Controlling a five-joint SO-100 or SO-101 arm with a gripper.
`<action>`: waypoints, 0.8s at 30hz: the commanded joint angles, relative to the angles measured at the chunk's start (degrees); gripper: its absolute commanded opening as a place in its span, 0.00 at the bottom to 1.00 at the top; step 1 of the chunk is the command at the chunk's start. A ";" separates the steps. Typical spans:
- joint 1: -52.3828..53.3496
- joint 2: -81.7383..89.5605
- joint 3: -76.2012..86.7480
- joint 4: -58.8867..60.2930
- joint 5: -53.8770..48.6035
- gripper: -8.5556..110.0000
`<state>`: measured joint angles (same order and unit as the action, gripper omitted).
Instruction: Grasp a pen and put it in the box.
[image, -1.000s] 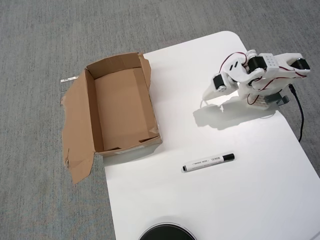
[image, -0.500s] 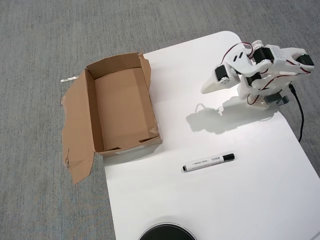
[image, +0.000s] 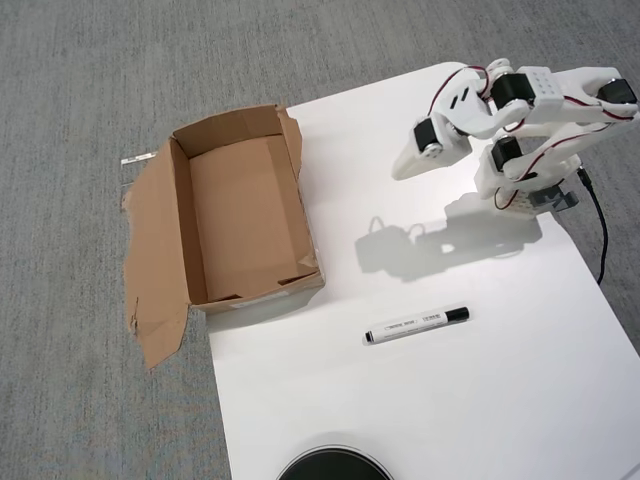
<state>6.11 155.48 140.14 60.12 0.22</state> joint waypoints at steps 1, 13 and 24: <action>-0.40 -9.32 -9.62 -0.09 -0.22 0.07; -1.89 -31.90 -33.09 0.00 -0.31 0.07; -11.47 -48.08 -41.97 0.00 -0.31 0.07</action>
<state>-3.56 109.42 100.77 60.12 0.22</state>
